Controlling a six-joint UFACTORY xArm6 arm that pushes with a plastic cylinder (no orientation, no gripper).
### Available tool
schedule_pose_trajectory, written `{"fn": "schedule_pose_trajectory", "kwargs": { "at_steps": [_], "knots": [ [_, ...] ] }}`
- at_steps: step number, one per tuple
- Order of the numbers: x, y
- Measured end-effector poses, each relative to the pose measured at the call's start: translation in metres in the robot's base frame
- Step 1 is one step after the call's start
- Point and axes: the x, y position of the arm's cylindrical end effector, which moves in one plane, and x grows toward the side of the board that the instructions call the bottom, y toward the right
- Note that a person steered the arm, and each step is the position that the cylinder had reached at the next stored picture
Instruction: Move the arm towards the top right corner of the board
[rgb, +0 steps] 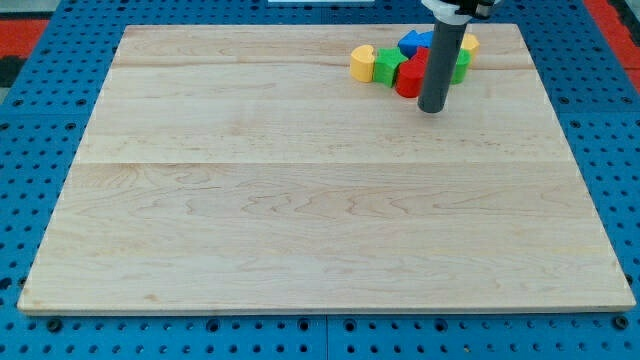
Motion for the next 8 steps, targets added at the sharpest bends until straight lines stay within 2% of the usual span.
{"fn": "schedule_pose_trajectory", "kwargs": {
  "at_steps": [2, 3, 4, 5, 8],
  "knots": [
    [-0.001, 0.0],
    [0.005, 0.022],
    [0.007, 0.075],
    [-0.014, 0.144],
    [-0.067, 0.156]
  ]
}}
